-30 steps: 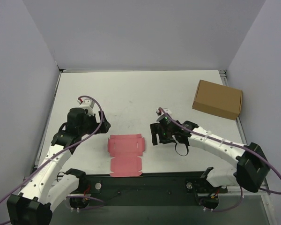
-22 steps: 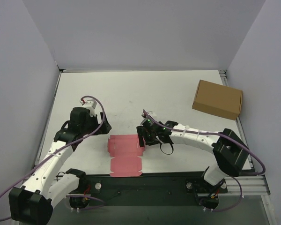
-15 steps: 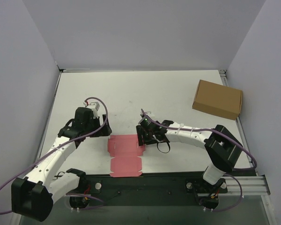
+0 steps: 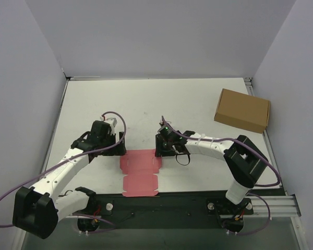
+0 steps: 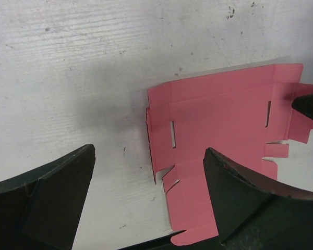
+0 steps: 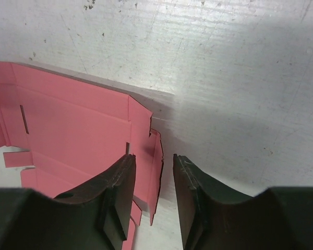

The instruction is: Fold the paper box

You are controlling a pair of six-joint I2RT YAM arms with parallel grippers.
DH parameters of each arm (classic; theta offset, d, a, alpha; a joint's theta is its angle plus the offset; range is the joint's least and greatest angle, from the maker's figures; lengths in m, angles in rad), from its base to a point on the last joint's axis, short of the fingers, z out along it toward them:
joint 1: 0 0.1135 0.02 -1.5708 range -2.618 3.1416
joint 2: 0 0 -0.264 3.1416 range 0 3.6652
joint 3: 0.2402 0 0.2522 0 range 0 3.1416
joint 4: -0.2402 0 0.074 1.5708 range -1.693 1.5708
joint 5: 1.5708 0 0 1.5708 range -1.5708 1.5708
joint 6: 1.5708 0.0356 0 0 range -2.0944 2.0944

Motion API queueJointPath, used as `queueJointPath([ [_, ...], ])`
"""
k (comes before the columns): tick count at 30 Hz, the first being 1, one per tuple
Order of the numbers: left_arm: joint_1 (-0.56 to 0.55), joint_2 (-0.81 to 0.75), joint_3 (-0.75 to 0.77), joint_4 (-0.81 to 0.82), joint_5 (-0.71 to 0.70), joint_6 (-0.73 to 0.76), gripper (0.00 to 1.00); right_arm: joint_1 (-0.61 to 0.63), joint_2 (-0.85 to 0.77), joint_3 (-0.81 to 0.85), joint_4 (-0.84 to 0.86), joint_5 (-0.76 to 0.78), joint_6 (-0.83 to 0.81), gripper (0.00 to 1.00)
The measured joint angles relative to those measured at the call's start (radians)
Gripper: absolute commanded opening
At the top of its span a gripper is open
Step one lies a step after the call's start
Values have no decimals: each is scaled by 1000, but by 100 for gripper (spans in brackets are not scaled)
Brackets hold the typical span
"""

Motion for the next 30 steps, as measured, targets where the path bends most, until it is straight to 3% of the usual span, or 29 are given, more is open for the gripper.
queueJointPath([
  [6,-53,24,8,-24,-54,1,94,-15,21,-7,28,-22,11,26],
  [12,-71,23,10,-31,-77,0,92,-21,34,-15,34,-40,13,1],
  [19,-71,-6,10,-21,-31,-2,83,-54,-11,-76,44,-45,18,0],
  [30,-80,52,-20,78,119,-59,78,-92,-251,-192,57,26,44,0],
])
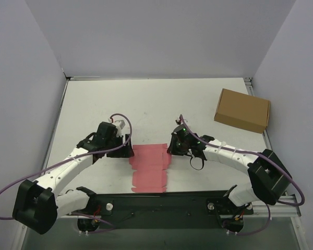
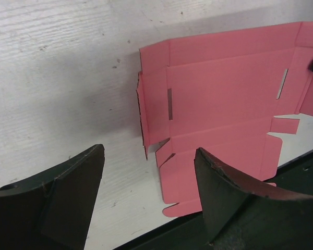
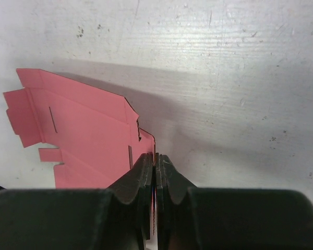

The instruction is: Fold the paper box

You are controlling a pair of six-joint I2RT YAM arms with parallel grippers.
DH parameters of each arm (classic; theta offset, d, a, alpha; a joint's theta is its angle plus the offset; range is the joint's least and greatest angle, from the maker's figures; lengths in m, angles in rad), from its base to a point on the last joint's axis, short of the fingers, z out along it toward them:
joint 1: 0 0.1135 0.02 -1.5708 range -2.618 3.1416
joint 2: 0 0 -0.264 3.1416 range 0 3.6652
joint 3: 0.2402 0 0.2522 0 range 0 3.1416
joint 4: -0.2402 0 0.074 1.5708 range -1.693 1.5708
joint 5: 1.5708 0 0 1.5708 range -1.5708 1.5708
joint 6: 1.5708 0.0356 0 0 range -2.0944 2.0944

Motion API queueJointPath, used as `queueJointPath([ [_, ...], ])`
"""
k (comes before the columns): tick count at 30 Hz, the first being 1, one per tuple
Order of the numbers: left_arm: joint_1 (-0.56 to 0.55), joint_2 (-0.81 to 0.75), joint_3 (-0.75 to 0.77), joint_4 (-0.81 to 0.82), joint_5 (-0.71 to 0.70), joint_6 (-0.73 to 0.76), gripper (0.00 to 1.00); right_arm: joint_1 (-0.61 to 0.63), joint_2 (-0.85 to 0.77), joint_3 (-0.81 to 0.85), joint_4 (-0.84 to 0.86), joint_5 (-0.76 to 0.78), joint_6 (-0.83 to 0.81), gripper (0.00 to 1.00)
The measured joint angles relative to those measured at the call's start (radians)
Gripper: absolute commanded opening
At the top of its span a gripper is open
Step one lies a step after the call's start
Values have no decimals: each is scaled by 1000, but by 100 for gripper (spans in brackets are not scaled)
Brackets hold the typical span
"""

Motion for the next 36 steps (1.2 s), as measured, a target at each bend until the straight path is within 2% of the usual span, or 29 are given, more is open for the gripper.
queueJointPath([
  [11,-35,34,-46,104,20,-60,73,-13,-62,-19,5,19,-1,0],
  [18,-41,71,-73,172,3,-78,63,-14,-85,-30,4,20,-2,0],
  [21,-42,90,-74,212,2,-79,52,-14,-101,-30,4,20,-3,0],
  [23,-42,102,-78,241,3,-80,31,-14,-110,-30,4,20,-5,0],
  [24,-42,106,-79,250,3,-84,25,-14,-113,-30,4,20,-5,0],
  [25,-43,112,-82,263,3,-85,22,-14,-115,-30,4,20,-5,0],
  [29,-49,136,-92,303,7,-76,21,-14,-117,-31,4,20,-6,0],
  [31,-52,146,-97,317,7,-75,14,-14,-119,-35,3,20,-6,0],
  [32,-53,150,-101,328,8,-74,0,-14,-121,-38,1,20,-7,0],
  [34,-55,152,-111,343,11,-72,0,-14,-130,-41,-7,21,-10,0],
  [36,-58,151,-116,357,22,-65,0,-14,-142,-41,-23,21,-19,10],
])
